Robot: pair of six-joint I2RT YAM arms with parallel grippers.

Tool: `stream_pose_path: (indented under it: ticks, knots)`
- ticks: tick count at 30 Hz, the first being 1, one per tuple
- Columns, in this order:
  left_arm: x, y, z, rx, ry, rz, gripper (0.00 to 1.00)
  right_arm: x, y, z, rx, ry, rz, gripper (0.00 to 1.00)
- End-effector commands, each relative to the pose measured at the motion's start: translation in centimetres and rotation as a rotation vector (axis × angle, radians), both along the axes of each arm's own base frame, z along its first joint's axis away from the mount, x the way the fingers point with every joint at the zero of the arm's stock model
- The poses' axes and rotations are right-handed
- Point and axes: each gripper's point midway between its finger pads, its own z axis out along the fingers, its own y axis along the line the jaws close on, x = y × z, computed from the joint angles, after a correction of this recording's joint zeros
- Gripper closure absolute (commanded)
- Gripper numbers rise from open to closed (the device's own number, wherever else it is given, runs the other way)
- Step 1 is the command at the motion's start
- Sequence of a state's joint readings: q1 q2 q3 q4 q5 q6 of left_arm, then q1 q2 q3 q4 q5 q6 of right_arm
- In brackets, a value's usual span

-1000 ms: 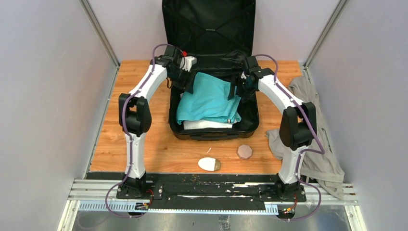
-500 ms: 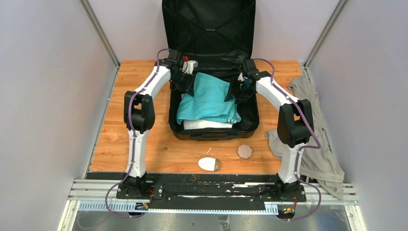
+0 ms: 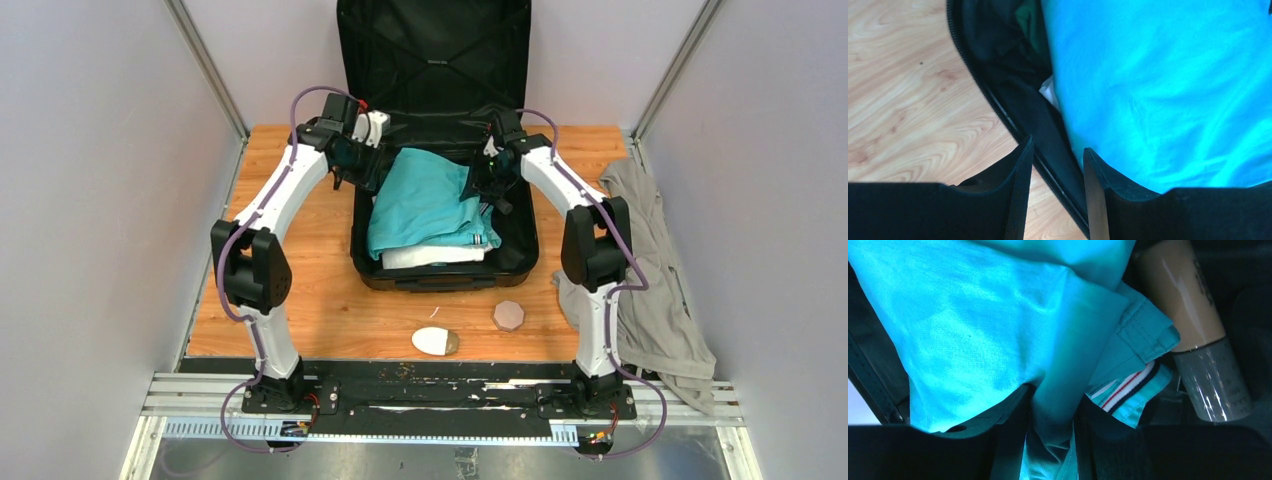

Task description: Pack the luggage

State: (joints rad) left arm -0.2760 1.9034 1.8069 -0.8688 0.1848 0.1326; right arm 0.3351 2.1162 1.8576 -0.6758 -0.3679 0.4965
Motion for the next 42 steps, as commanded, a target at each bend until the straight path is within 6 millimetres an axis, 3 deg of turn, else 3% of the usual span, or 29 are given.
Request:
stream_pose_path:
  ticks: [1, 4, 7, 10, 12, 15, 18, 21, 23, 27, 29, 36, 39, 42]
  knots:
    - [-0.4, 1.3, -2.2, 0.082, 0.008, 0.022, 1.0, 1.3, 3.1, 0.0, 0.022, -0.065, 0.08, 0.6]
    - [-1.6, 0.4, -3.8, 0.036, 0.07, -0.002, 1.0, 0.7, 2.8, -0.7, -0.002, -0.022, 0.085, 0.6]
    - [-2.8, -1.4, -3.5, -0.055, 0.099, -0.064, 0.96, -1.1, 0.7, -0.6, -0.08, -0.003, 0.064, 0.4]
    - [-3.2, -3.4, -1.7, -0.107, 0.068, -0.136, 0.86, -3.6, -2.5, 1.1, -0.16, -0.041, 0.0, 0.25]
    - [-3.2, -4.7, -0.4, -0.13, 0.04, -0.175, 0.77, -5.2, -4.3, 3.4, -0.194, -0.097, -0.031, 0.17]
    - [-3.1, -6.7, 1.3, -0.164, 0.007, -0.226, 0.69, -8.0, -6.6, 6.5, -0.227, -0.179, -0.066, 0.11]
    - [-2.9, -8.9, 2.2, -0.193, -0.009, -0.271, 0.66, -11.7, -8.0, 7.9, -0.232, -0.203, -0.071, 0.08]
    - [-3.0, -11.1, 1.7, -0.203, 0.0, -0.322, 0.64, -16.2, -8.4, 6.0, -0.271, -0.164, -0.029, 0.07]
    - [-3.0, -12.2, 0.1, -0.19, 0.028, -0.343, 0.64, -19.3, -7.9, 4.0, -0.295, -0.148, 0.02, 0.07]
    - [-3.1, -13.0, -4.3, -0.139, 0.104, -0.354, 0.64, -24.2, -6.9, -0.1, -0.358, -0.144, 0.104, 0.05]
    - [-3.3, -12.6, -6.6, -0.107, 0.148, -0.343, 0.64, -25.9, -7.6, -2.2, -0.395, -0.12, 0.102, 0.05]
    - [-4.6, -9.7, -11.8, 0.036, 0.225, -0.332, 0.65, -26.6, -9.5, -4.8, -0.48, -0.122, 0.064, 0.04]
    - [-4.9, -8.4, -12.4, 0.081, 0.229, -0.325, 0.66, -26.5, -9.3, -5.9, -0.493, -0.108, 0.081, 0.04]
    - [-5.1, -8.0, -11.0, 0.044, 0.22, -0.313, 0.65, -26.0, -7.9, -6.7, -0.445, -0.123, 0.113, 0.04]
